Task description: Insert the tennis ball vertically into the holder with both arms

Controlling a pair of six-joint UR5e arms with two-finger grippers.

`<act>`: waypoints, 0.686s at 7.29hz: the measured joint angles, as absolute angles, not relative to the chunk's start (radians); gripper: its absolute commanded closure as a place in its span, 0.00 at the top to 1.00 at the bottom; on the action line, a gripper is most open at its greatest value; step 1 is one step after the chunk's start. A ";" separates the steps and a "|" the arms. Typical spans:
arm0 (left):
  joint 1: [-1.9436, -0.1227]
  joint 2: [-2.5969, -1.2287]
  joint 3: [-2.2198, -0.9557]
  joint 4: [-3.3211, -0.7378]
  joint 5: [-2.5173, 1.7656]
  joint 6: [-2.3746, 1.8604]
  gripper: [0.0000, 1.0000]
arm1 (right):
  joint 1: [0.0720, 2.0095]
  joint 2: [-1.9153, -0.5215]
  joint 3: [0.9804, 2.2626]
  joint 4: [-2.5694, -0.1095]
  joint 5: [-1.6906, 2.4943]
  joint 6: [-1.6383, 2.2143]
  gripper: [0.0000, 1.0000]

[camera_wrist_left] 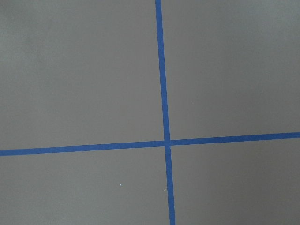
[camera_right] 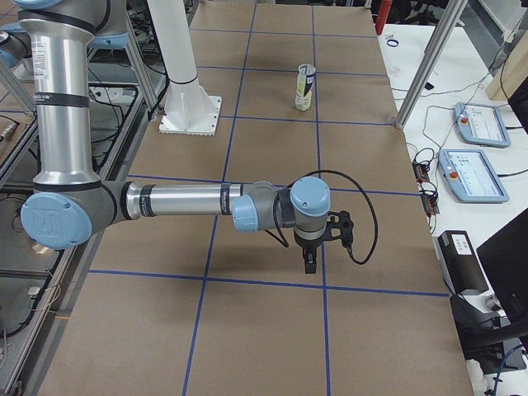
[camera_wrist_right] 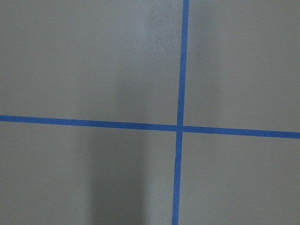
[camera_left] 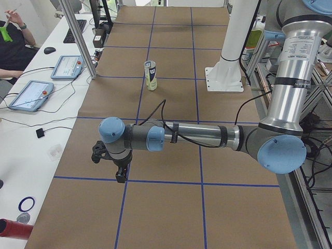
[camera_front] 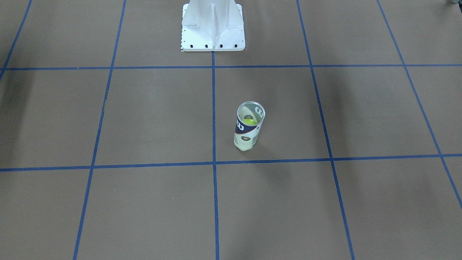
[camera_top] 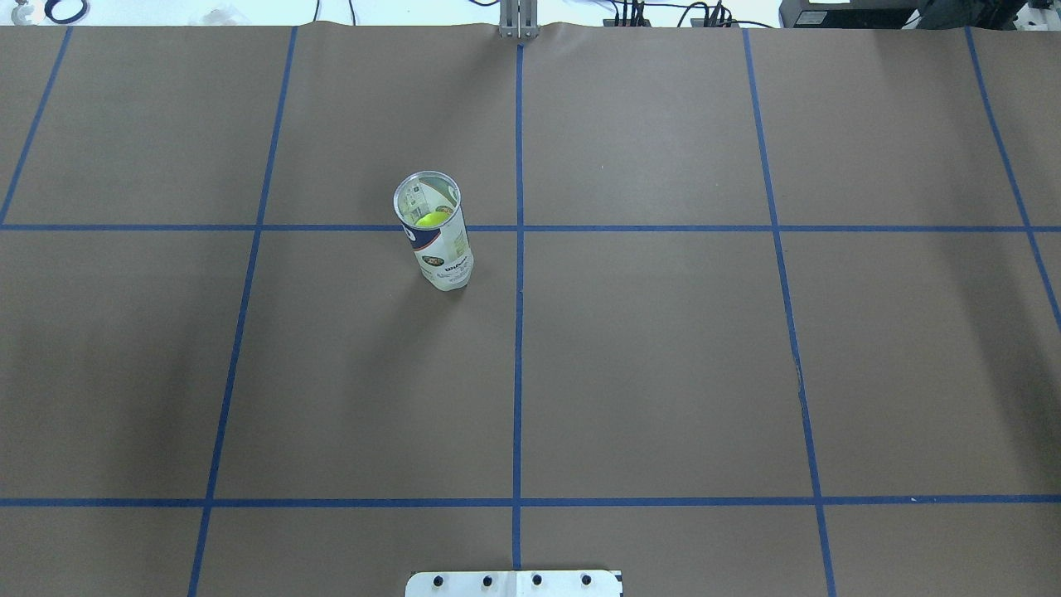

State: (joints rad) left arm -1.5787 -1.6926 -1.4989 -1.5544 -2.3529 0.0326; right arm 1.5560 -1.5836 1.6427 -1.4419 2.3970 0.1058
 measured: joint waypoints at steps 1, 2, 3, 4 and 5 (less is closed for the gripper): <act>-1.579 -1.673 -1.517 -1.556 -2.353 0.032 1.00 | 1.557 -1.585 1.643 -1.442 2.400 0.106 0.99; -1.578 -1.661 -1.530 -1.557 -2.354 0.031 1.00 | 1.559 -1.587 1.643 -1.442 2.406 0.106 0.99; -1.578 -1.655 -1.535 -1.557 -2.354 0.030 1.00 | 1.562 -1.588 1.643 -1.442 2.414 0.106 0.99; -1.578 -1.653 -1.535 -1.557 -2.354 0.030 1.00 | 1.565 -1.589 1.643 -1.442 2.423 0.106 0.99; -1.578 -1.653 -1.535 -1.557 -2.355 0.030 1.00 | 1.567 -1.589 1.643 -1.442 2.428 0.106 0.99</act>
